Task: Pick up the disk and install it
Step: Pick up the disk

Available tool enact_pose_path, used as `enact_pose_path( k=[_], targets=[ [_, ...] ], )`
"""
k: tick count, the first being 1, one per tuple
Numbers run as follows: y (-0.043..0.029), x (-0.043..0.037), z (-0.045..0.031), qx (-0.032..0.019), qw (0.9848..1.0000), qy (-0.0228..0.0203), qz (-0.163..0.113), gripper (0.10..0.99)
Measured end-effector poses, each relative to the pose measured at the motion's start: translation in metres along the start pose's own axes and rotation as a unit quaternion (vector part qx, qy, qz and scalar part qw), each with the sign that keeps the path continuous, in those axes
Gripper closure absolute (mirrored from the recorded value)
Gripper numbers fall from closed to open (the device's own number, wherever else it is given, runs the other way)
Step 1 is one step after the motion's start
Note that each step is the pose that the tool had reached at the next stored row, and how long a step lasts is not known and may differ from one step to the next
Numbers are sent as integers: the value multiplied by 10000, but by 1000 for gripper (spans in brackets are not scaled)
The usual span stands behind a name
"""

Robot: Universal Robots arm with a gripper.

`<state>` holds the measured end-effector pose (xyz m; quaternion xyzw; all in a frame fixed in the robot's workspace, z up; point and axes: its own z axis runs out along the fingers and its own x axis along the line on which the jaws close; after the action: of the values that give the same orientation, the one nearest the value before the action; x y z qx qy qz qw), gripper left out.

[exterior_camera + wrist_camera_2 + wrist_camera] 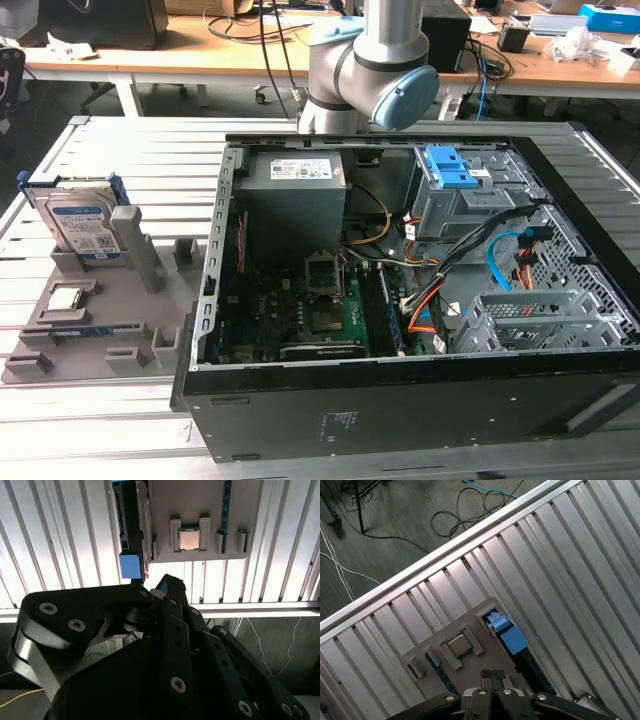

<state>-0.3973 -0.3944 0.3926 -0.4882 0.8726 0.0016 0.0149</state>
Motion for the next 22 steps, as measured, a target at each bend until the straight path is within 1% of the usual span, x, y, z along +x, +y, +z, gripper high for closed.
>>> enact_pose_path(
  k=[3,7,11,13,15,22],
  targets=[
    [0,0,0,-4,9999,-2,-153,984],
    [0,0,0,-14,9988,-6,-492,984],
    [0,0,0,-19,9977,-8,-676,984],
    [0,0,0,-23,9966,-10,-828,984],
    [0,0,-1,-25,9959,-10,-903,984],
    [0,0,0,-33,9929,-14,-1190,984]
  ],
)
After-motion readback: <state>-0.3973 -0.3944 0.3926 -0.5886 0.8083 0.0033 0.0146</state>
